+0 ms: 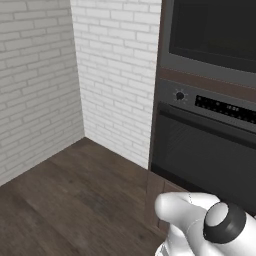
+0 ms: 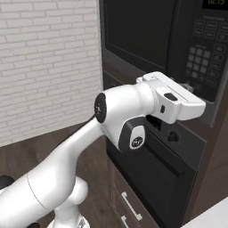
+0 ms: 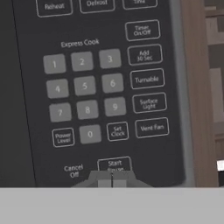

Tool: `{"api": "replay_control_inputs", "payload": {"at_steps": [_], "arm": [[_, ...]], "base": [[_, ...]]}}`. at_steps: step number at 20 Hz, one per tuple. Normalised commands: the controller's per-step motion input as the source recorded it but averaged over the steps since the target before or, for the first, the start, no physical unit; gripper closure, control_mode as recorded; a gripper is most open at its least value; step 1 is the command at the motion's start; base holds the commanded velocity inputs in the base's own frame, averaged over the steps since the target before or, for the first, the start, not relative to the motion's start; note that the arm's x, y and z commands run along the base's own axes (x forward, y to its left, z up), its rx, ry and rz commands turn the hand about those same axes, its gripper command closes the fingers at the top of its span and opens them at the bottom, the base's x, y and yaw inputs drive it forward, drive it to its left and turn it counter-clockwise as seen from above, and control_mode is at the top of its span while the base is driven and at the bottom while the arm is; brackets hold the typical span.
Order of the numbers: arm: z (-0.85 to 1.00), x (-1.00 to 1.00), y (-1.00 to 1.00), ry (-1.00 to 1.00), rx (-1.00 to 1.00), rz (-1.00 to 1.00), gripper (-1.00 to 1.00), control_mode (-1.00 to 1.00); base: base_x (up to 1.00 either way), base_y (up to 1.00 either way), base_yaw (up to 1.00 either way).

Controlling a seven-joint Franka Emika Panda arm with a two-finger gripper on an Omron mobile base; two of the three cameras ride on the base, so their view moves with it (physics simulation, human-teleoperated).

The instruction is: Pick the lemon wedge from the sink and place it in the bowl. Then pick the bowl and place it in the microwave. Then close the microwave door and press the start button.

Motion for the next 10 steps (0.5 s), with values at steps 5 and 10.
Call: {"api": "replay_control_inputs", "payload": {"at_steps": [5, 10], "arm": [[0.0, 0.1, -0.17, 0.0, 0.0, 0.0, 1.0, -1.0], [-0.03, 0.07, -0.18, 0.0, 0.0, 0.0, 1.0, -1.0]], "base": [[0.0, 0.0, 0.0], [0.0, 0.0, 0.0]]}}
